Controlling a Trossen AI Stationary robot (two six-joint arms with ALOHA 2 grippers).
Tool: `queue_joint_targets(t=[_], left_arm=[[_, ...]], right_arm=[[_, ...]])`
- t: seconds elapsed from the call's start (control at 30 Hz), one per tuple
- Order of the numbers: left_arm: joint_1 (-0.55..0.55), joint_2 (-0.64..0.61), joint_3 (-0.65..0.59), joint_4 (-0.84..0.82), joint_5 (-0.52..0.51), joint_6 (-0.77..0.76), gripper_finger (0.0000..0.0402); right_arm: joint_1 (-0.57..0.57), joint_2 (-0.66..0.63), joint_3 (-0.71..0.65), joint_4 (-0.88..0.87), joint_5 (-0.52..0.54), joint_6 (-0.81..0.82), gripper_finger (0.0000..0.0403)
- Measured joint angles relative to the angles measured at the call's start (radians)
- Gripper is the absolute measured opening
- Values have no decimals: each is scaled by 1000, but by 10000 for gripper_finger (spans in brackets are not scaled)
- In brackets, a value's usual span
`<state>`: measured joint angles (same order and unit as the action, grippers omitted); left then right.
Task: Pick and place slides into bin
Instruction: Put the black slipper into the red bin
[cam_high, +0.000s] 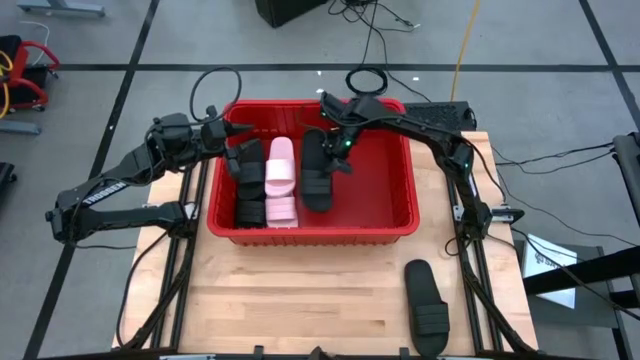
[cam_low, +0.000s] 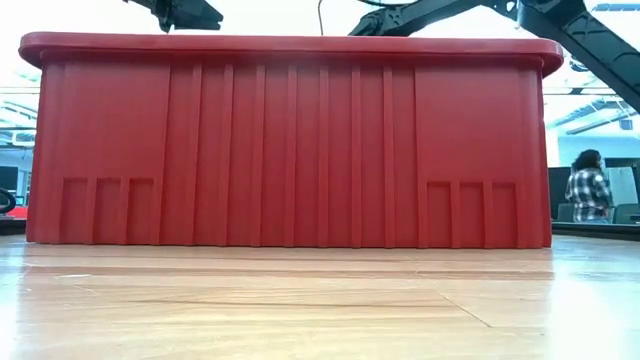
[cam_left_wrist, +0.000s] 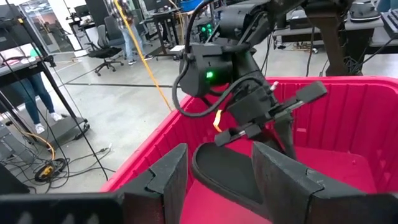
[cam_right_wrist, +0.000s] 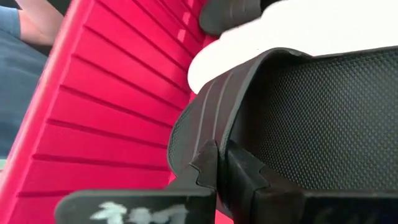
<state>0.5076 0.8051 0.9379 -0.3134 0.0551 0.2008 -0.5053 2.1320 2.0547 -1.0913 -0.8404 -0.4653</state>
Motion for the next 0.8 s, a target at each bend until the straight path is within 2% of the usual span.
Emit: queue_joint_targets(t=[0.3, 0.43, 0.8], left_arm=[[0, 0, 0, 0, 0, 0, 179], [0, 0, 0, 0, 0, 0, 179], [0, 0, 0, -1, 0, -3, 179]], right_arm=[[21, 0, -139, 168, -5, 56, 4], [23, 0, -210, 244, -59, 100, 4], [35, -1, -332, 400, -82, 155, 4]])
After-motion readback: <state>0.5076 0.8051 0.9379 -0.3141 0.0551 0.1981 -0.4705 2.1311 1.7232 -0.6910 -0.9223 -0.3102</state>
